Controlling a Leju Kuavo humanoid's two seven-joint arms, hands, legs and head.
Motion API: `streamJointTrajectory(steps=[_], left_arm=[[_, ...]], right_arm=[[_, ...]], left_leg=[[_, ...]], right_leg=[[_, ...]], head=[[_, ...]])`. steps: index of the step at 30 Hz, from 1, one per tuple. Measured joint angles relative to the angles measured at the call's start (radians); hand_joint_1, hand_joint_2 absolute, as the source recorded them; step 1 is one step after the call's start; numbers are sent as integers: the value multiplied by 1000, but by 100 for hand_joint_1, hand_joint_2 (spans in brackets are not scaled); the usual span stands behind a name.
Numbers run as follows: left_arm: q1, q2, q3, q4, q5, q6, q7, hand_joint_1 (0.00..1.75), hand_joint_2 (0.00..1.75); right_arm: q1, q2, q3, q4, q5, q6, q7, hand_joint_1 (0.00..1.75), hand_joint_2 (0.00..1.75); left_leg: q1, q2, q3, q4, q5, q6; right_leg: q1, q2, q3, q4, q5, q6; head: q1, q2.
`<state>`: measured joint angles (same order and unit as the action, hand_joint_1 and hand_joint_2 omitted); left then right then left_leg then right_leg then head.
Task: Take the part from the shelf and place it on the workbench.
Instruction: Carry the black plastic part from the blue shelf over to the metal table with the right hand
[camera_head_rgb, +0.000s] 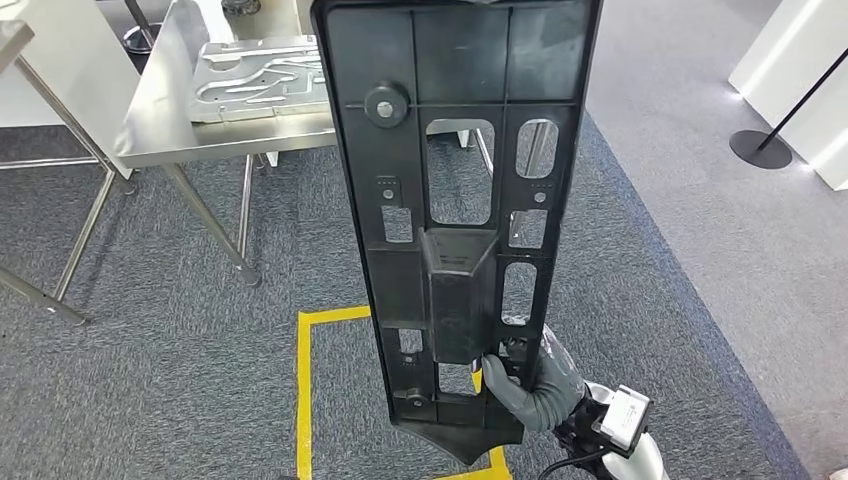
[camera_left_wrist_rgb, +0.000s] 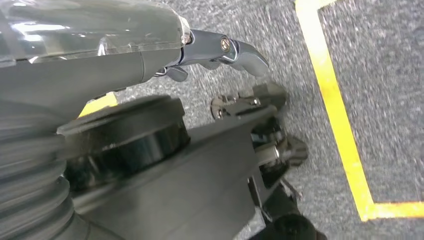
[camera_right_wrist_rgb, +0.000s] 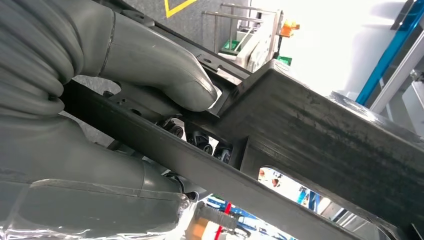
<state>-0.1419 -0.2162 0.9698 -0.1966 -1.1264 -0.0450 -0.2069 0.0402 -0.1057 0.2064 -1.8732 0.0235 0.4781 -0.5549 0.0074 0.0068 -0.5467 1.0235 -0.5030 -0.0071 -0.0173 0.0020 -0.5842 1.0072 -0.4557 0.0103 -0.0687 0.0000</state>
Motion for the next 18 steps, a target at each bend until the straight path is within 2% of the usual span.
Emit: streamJointTrajectory(steps=[1,2,4,5,6,7,8,9,10,11,13,15,16,17,18], left_arm=[[-2,0,0,0,1,0,-1,0,175],[-2,0,0,0,2,1,-1,0,175],[-1,0,1,0,3,5,-1,0,175],[0,0,1,0,4,8,-1,0,175],[1,0,2,0,5,11,-1,0,175],[2,1,2,0,6,14,-1,0,175],[2,1,2,0,8,16,-1,0,175],[2,1,2,0,9,18,-1,0,175],[1,1,3,0,11,20,-1,0,175],[1,1,3,0,12,20,-1,0,175],[2,1,3,0,14,21,-2,0,175],[5,1,4,0,15,22,-2,0,175],[4,1,4,0,15,22,-3,0,175],[3,1,4,0,15,22,-3,0,175],[2,0,4,0,15,22,-4,0,175]], right_arm=[[-1,-1,0,0,1,-1,0,175,175],[-1,-1,0,0,1,-2,0,175,175],[-2,-2,0,1,1,-3,-1,175,175],[-2,-2,0,1,1,-3,-1,175,175],[-2,-2,0,2,1,-2,-1,175,175],[-3,-2,0,2,1,-2,-1,175,175],[-5,-2,0,2,0,-1,-1,175,175],[-8,-3,0,3,-1,1,-1,175,175],[-11,-3,0,3,-2,2,-1,175,175],[-14,-3,0,4,-3,4,-1,175,175],[-18,-4,0,5,-4,5,0,175,175],[-21,-5,0,7,-4,5,0,175,175],[-25,-6,0,7,-4,5,0,175,175],[-29,-6,0,7,-4,5,0,175,175],[-31,-7,0,8,-4,5,0,175,175]], left_leg=[[1,0,-15,37,-20,-4],[3,-1,-44,95,-48,-7],[3,-1,-120,236,-99,-10],[3,-1,-148,278,-104,-10],[3,-1,-157,282,-87,-7],[3,-1,-146,245,-53,-3],[1,-1,-118,177,-8,3],[-1,-1,-87,108,25,11],[-4,-1,-62,50,44,18],[-9,-1,-46,16,48,24],[-13,-3,-38,-7,38,35],[-9,-7,-19,-19,34,45],[-7,-8,-7,-24,32,49],[-5,-8,4,-27,29,53],[-5,-9,11,-28,24,55]], right_leg=[[-1,0,4,-2,-2,-7],[-1,-1,8,-3,-5,-13],[2,-1,14,-3,-13,-20],[4,-1,18,-3,-17,-21],[6,1,24,-3,-22,-21],[8,2,33,-3,-28,-20],[9,3,43,-3,-34,-19],[10,3,51,-3,-40,-16],[12,4,57,-3,-46,-12],[12,4,60,-4,-50,-6],[11,4,62,1,-48,9],[7,3,64,18,-50,22],[6,3,53,43,-62,27],[4,2,27,89,-80,31],[4,2,-12,152,-102,36]], head=[[0,0],[0,0],[0,0],[0,0],[0,0],[0,0],[0,0],[0,0],[0,0],[0,0],[0,0],[0,0],[0,0],[0,0],[0,0]])
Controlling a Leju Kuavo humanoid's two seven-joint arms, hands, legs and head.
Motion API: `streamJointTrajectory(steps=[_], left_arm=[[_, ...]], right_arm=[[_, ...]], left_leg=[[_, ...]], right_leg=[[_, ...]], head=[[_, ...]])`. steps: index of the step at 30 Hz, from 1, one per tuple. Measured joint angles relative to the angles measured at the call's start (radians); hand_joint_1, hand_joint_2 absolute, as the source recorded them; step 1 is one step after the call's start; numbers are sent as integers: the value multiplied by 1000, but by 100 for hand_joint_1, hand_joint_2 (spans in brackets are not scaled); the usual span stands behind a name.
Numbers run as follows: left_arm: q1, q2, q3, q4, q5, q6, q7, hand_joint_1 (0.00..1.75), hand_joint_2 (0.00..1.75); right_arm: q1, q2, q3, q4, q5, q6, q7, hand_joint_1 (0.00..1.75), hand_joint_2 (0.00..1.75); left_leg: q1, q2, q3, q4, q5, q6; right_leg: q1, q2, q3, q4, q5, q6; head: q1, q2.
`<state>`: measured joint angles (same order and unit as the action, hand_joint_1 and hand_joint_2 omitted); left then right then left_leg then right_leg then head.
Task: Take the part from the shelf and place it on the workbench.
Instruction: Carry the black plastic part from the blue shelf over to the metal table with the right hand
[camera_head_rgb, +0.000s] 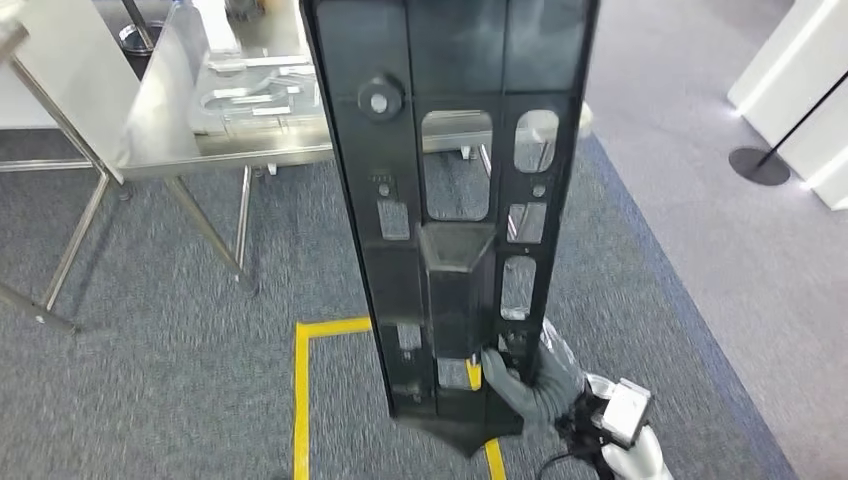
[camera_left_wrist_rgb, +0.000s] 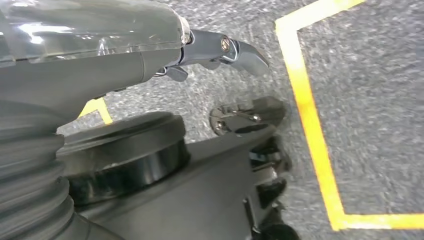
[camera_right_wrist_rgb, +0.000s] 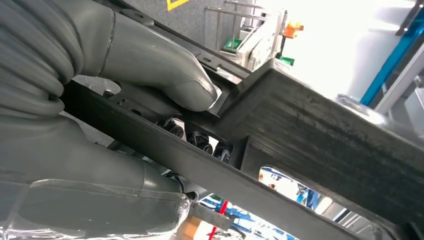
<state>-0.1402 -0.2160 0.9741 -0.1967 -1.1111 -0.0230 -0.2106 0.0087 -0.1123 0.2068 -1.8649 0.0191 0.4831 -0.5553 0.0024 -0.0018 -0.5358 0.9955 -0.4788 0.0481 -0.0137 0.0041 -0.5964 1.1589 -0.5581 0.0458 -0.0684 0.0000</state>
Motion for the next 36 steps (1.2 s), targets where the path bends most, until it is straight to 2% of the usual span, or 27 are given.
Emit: streamJointTrajectory(steps=[2,3,4,5,6,7,8,9,11,12,14,15,16,17,18,19,20,22,24,27,28,30,32,33,34,35,36], left_arm=[[1,-1,0,0,0,-1,0,0,175],[3,-1,0,0,-1,-1,0,0,175],[4,-1,0,0,-2,-1,0,0,175],[5,-2,0,0,-3,-2,0,0,175],[6,-3,0,0,-4,-2,0,0,175],[6,-4,0,0,-4,-2,0,0,175],[5,-4,0,0,-4,-2,1,0,175],[4,-4,0,0,-5,-2,1,0,175],[0,-4,0,0,-4,-2,2,0,175],[-1,-4,0,0,-4,-2,2,0,175],[-3,-3,0,0,-3,-1,2,0,175],[-3,-3,0,0,-3,-1,2,0,175],[-2,-3,0,0,-3,-1,2,0,175],[0,-3,0,0,-3,-1,2,0,175],[1,-3,0,0,-2,-1,2,0,175],[3,-2,0,0,-1,-1,2,0,175],[3,-2,1,0,0,-1,2,0,175],[4,-2,2,0,1,-1,2,0,175],[6,-1,3,0,2,-1,2,0,175],[7,-1,4,0,7,-1,1,0,175],[7,-1,5,0,9,0,0,0,175],[5,-2,5,0,13,2,0,0,175],[6,-2,6,0,16,3,0,0,175],[8,-2,7,0,18,3,0,0,175],[10,-2,8,0,19,4,0,0,175],[12,-2,9,0,19,3,0,0,175],[13,-2,10,0,19,2,0,0,175]], right_arm=[[-2,0,0,4,0,0,0,175,175],[-1,0,0,6,0,0,1,175,175],[-1,-1,0,8,0,0,1,175,175],[-1,-1,0,9,0,0,2,175,175],[-1,-3,0,10,0,0,2,175,175],[-1,-4,0,11,0,-1,2,175,175],[-1,-5,0,12,-1,-1,2,175,175],[-1,-5,0,13,-1,-1,3,175,175],[-2,-6,0,13,-2,-1,3,175,175],[-2,-7,0,13,-3,-1,3,175,175],[-4,-8,0,13,-4,-2,3,175,175],[-5,-8,0,13,-5,-2,2,175,175],[-5,-8,0,13,-6,-2,2,175,175],[-5,-8,0,13,-6,-2,2,175,175],[-4,-8,0,14,-6,-2,2,175,175],[-4,-8,0,14,-6,-2,2,175,175],[-3,-8,0,14,-6,-1,2,175,175],[-3,-8,0,14,-6,-1,1,175,175],[-4,-8,0,15,-6,-1,0,175,175],[-4,-9,0,17,-5,2,-4,175,175],[-6,-9,0,17,-5,3,-6,175,175],[-11,-10,0,19,-6,5,-8,175,175],[-14,-12,0,23,-6,7,-10,175,175],[-15,-13,0,26,-6,8,-10,175,175],[-17,-14,0,30,-6,9,-10,175,175],[-20,-15,0,33,-6,9,-10,175,175],[-24,-17,-1,35,-6,10,-10,175,175]], left_leg=[[0,0,14,0,-14,1],[0,-1,25,0,-24,0],[0,-2,39,0,-34,-2],[0,-3,55,0,-45,-4],[0,-3,70,-1,-58,-7],[-1,-4,84,-1,-70,-11],[-3,-4,94,-2,-81,-16],[-4,-4,103,-3,-89,-22],[-6,-3,109,10,-87,-35],[-6,-2,102,37,-78,-41],[-3,-2,42,140,-77,-50],[-1,-2,0,203,-94,-53],[0,-2,-45,258,-126,-56],[0,-2,-83,294,-158,-59],[1,-2,-108,302,-177,-60],[1,-2,-119,284,-174,-59],[1,-2,-116,238,-143,-56],[-3,-2,-91,116,-39,-45],[-8,-3,-75,49,13,-34],[-6,-4,-54,33,25,-17],[-4,-4,-45,29,27,-12],[-1,-4,-33,26,24,-5],[-2,-4,-28,26,15,-2],[-2,-5,-23,26,10,-3],[-1,-6,-16,26,3,-4],[-1,-7,-7,26,-4,-6],[-1,-7,3,26,-11,-10]], right_leg=[[-2,0,-90,116,-36,7],[-2,-1,-118,135,-34,9],[-2,-1,-126,115,-12,9],[-2,-2,-117,60,29,7],[-2,-4,-101,-12,87,2],[1,-7,-86,-71,127,-4],[4,-9,-75,-110,154,-12],[7,-9,-70,-128,166,-20],[7,-6,-58,-130,155,-34],[5,-5,-47,-135,151,-41],[2,-4,-22,-144,138,-52],[2,-4,-12,-146,130,-56],[2,-3,-3,-146,121,-58],[2,-2,7,-146,112,-58],[2,0,18,-146,103,-58],[2,1,30,-146,94,-57],[2,2,43,-147,84,-56],[4,3,67,-146,66,-51],[6,6,81,-144,52,-39],[7,8,92,-127,47,-19],[6,7,84,-108,39,-14],[2,4,34,-19,0,-7],[-1,3,-46,93,-46,2],[-2,2,-74,120,-51,6],[-3,2,-86,114,-35,8],[-4,1,-80,71,1,7],[-5,0,-61,4,52,5]], head=[[0,0],[0,0],[0,0],[0,0],[0,0],[0,0],[0,0],[0,0],[0,0],[0,0],[0,0],[0,0],[0,0],[0,0],[0,0],[0,0],[0,0],[0,0],[0,0],[0,0],[0,0],[0,0],[0,0],[0,0],[0,0],[0,0],[0,0]])
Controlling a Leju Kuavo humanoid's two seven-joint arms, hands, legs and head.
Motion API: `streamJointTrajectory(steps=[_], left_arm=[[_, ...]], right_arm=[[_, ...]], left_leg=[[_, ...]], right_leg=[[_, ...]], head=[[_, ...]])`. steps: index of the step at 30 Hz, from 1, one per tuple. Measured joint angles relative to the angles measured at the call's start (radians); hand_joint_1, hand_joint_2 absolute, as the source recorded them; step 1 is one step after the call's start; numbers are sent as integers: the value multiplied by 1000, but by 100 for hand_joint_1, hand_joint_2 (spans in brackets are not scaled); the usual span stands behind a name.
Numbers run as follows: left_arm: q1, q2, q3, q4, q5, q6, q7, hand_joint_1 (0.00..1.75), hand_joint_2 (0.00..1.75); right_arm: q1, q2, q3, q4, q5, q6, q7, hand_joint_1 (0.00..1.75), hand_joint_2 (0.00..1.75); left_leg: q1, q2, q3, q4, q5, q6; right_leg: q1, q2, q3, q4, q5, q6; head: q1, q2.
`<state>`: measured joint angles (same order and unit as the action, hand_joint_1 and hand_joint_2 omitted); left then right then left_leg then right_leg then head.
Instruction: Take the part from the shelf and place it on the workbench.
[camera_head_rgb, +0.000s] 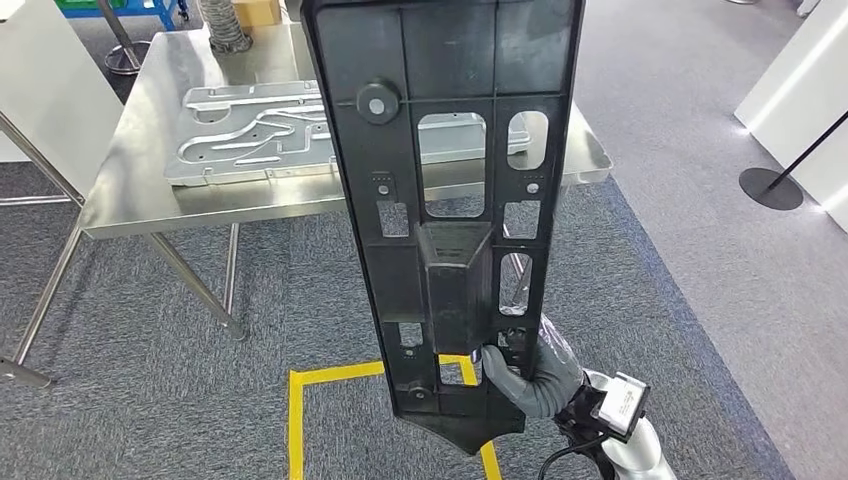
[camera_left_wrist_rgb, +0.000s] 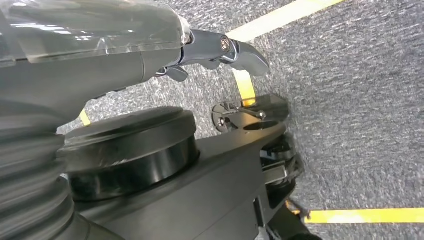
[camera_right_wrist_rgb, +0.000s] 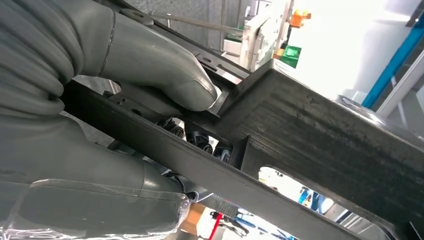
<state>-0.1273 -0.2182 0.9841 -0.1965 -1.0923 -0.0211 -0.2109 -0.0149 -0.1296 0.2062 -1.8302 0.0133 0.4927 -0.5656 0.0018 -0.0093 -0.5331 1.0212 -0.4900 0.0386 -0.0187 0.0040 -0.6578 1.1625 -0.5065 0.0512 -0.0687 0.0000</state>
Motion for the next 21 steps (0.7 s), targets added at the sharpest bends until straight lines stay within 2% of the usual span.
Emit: streamJointTrajectory(steps=[1,2,3,5,7,8,9,11,12,13,14,16,17,18,21], left_arm=[[0,0,1,0,0,-2,-1,0,175],[-1,-1,1,0,0,-3,-1,0,175],[-1,-1,2,0,-1,-4,-2,0,175],[-2,-1,2,0,-4,-4,-4,0,175],[-3,-1,2,0,-8,-5,-5,0,175],[-4,-1,2,0,-8,-5,-5,0,175],[-5,-1,2,0,-9,-6,-5,0,175],[-5,-1,2,0,-9,-6,-3,0,175],[-4,0,2,0,-8,-6,-3,0,175],[-2,0,2,0,-8,-5,-2,0,175],[0,0,2,0,-7,-4,-2,0,175],[1,0,2,0,-6,-3,-3,0,175],[2,0,3,0,-5,-2,-4,0,175],[2,1,3,0,-4,-2,-4,0,175],[4,1,4,0,0,2,-5,0,175]], right_arm=[[-3,-3,-1,2,0,0,-1,175,175],[-5,-6,-2,4,-1,-1,-2,175,175],[-5,-9,-4,5,-2,-2,-4,175,175],[-1,-13,-6,7,-2,-8,-10,175,175],[7,-19,-12,6,1,-15,-18,175,175],[12,-22,-15,5,3,-19,-22,175,175],[16,-24,-18,3,5,-22,-25,175,175],[26,-27,-24,0,8,-26,-28,175,175],[30,-28,-25,-1,8,-25,-29,175,175],[32,-29,-27,-2,8,-25,-29,175,175],[34,-30,-29,-2,9,-24,-30,175,175],[33,-32,-32,-5,9,-24,-31,175,175],[33,-33,-34,-7,8,-24,-31,175,175],[33,-34,-37,-10,8,-24,-32,175,175],[33,-39,-45,-16,7,-23,-33,175,175]], left_leg=[[0,0,10,-1,-7,-4],[0,0,17,-2,-14,-9],[-1,0,21,-5,-19,-15],[-2,1,29,-1,-21,-30],[-1,2,32,23,-26,-42],[0,3,18,55,-37,-46],[1,4,-12,106,-56,-48],[2,4,-95,232,-107,-52],[2,4,-130,273,-123,-53],[2,4,-149,282,-120,-53],[1,4,-151,254,-94,-50],[-3,4,-120,126,1,-35],[-6,4,-104,69,31,-28],[-10,4,-92,33,50,-22],[-11,4,-74,7,56,-9]], right_leg=[[1,-2,18,-60,37,-4],[4,-4,32,-105,54,-10],[8,-6,38,-129,62,-18],[12,-6,45,-138,56,-36],[8,-4,64,-146,61,-50],[7,-4,74,-149,57,-55],[7,-5,81,-151,53,-59],[8,-4,90,-151,42,-64],[9,-2,95,-151,35,-64],[10,-1,103,-151,29,-64],[11,0,113,-151,21,-64],[14,1,137,-151,4,-61],[16,2,146,-151,-4,-58],[16,2,151,-152,-11,-53],[15,3,158,-139,-14,-35]], head=[[0,0],[0,0],[0,0],[0,0],[0,0],[0,0],[0,0],[0,0],[0,0],[0,0],[0,0],[0,0],[0,0],[0,0],[0,0]])
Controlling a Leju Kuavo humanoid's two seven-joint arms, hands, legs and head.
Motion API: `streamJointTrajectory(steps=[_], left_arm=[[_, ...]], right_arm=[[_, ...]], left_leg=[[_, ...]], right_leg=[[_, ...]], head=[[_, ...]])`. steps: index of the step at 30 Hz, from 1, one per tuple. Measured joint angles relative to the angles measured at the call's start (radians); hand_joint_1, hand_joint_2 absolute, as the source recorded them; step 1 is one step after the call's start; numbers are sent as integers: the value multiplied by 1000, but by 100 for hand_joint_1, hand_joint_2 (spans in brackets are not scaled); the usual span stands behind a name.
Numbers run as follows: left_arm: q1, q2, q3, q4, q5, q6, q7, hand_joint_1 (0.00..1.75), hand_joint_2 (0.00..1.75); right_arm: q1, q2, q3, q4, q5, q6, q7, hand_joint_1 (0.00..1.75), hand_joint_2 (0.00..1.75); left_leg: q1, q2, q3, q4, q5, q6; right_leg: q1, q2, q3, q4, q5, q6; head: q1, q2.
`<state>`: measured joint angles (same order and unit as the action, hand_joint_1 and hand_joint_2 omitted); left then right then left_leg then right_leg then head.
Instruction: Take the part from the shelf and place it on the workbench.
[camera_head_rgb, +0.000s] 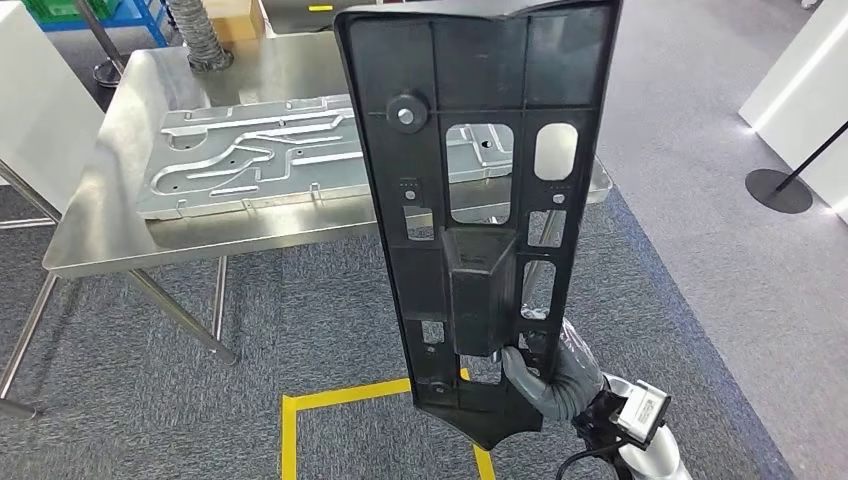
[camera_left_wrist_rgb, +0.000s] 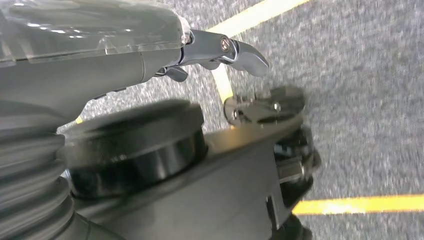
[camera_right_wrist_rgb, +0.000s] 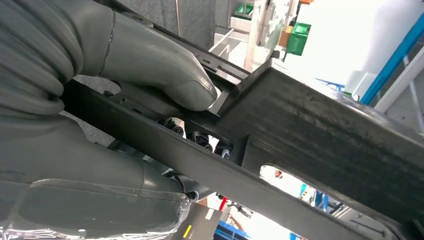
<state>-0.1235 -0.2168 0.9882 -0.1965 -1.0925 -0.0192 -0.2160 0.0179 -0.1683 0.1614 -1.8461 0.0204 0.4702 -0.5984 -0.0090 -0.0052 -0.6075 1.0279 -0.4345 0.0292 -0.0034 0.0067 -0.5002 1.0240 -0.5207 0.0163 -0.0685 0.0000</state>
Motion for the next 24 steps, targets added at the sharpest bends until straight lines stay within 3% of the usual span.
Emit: streamJointTrajectory(steps=[2,6,7,8,11,13,16,17,18,21,22,23,24], left_arm=[[-1,-1,1,0,0,3,0,0,175],[-2,-2,4,0,0,4,0,0,175],[0,-2,4,0,0,4,0,0,175],[1,-2,5,0,0,4,0,0,175],[1,-2,6,0,0,-1,0,0,175],[-1,-2,6,0,0,-4,1,0,175],[-3,-1,7,0,-1,-6,2,0,175],[-4,-1,7,0,-2,-6,2,0,175],[-5,-1,7,0,-3,-6,2,0,175],[-2,-1,7,0,-5,-7,2,0,175],[-1,-1,7,0,-5,-7,2,0,175],[0,-1,7,0,-5,-7,2,0,175],[1,0,7,0,-5,-8,2,0,175]], right_arm=[[-2,-5,-6,-5,0,3,0,175,175],[-3,-8,-10,-8,-1,11,-1,175,175],[-2,-9,-10,-8,0,12,0,175,175],[-1,-9,-11,-9,0,12,0,175,175],[-2,-9,-11,-11,0,12,0,175,175],[-2,-10,-12,-12,1,13,0,175,175],[-3,-10,-13,-17,1,12,2,175,175],[-4,-11,-14,-19,1,12,2,175,175],[-4,-11,-14,-21,1,12,3,175,175],[-2,-11,-15,-25,1,11,5,175,175],[0,-11,-15,-25,1,11,6,175,175],[1,-11,-15,-26,2,11,8,175,175],[1,-11,-15,-26,2,10,9,175,175]], left_leg=[[5,-1,23,-15,1,8],[7,-2,52,-24,-18,14],[8,-2,61,-24,-26,13],[9,-3,72,-24,-35,12],[11,-5,105,-22,-65,0],[9,-5,118,-22,-80,-14],[9,-3,125,-4,-83,-33],[11,-2,112,25,-86,-38],[12,-2,86,71,-98,-42],[14,-1,-32,246,-171,-51],[14,-1,-59,270,-183,-51],[14,-1,-70,259,-173,-50],[13,-1,-66,217,-140,-46]], right_leg=[[-2,-1,-19,49,-2,10],[-10,-2,-162,248,-81,29],[-13,-2,-185,259,-88,32],[-15,-3,-192,237,-73,34],[-17,-7,-152,60,59,32],[-12,-8,-137,1,105,17],[-11,-4,-121,-7,98,-7],[-12,-4,-112,-10,93,-14],[-13,-4,-102,-12,87,-20],[-10,-5,-79,-13,64,-29],[-10,-4,-70,-13,56,-29],[-9,-3,-58,-13,47,-28],[-9,-3,-44,-13,37,-27]], head=[[0,0],[0,0],[0,0],[0,0],[0,0],[0,0],[0,0],[0,0],[0,0],[0,0],[0,0],[0,0],[0,0]])
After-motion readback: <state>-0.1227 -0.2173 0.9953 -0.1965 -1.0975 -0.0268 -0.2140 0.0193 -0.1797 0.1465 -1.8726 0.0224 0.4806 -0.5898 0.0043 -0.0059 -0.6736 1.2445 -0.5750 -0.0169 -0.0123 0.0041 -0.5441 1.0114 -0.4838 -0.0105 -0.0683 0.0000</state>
